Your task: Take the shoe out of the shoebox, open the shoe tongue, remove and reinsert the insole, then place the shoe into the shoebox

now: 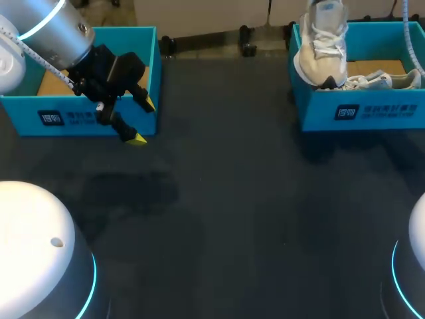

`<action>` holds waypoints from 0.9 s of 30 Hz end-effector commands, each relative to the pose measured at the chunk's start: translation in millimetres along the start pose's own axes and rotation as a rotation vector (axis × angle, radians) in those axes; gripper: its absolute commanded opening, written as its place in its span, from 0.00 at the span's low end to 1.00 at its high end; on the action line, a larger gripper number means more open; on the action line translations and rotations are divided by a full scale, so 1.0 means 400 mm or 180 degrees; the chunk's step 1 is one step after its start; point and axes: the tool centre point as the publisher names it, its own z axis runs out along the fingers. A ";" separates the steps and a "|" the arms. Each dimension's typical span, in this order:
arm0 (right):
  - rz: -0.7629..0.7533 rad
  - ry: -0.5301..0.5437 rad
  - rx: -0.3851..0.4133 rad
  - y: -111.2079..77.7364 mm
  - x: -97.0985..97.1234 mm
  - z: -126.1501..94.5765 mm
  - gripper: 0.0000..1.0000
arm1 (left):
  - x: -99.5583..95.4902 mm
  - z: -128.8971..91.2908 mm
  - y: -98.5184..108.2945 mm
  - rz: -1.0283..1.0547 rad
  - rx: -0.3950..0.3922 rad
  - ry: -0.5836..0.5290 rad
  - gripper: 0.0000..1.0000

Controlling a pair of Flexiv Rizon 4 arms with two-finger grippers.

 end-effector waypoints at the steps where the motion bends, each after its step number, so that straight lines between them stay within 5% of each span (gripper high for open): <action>1: -0.0002 -0.0002 -0.0005 -0.003 0.000 -0.004 0.00 | 0.003 0.000 0.001 0.0000 -0.0006 -0.0007 1.00; 9: -0.0045 0.0093 0.0014 -0.031 -0.018 0.017 0.00 | 0.003 0.000 0.001 0.0000 -0.0006 -0.0007 1.00; 18: -0.0037 0.0061 0.0067 -0.180 -0.121 0.088 0.00 | 0.003 0.000 0.001 0.0000 -0.0006 -0.0007 1.00; 27: -0.0135 0.0007 0.0038 -0.344 -0.174 0.171 0.00 | 0.003 0.000 0.001 0.0000 -0.0006 -0.0007 1.00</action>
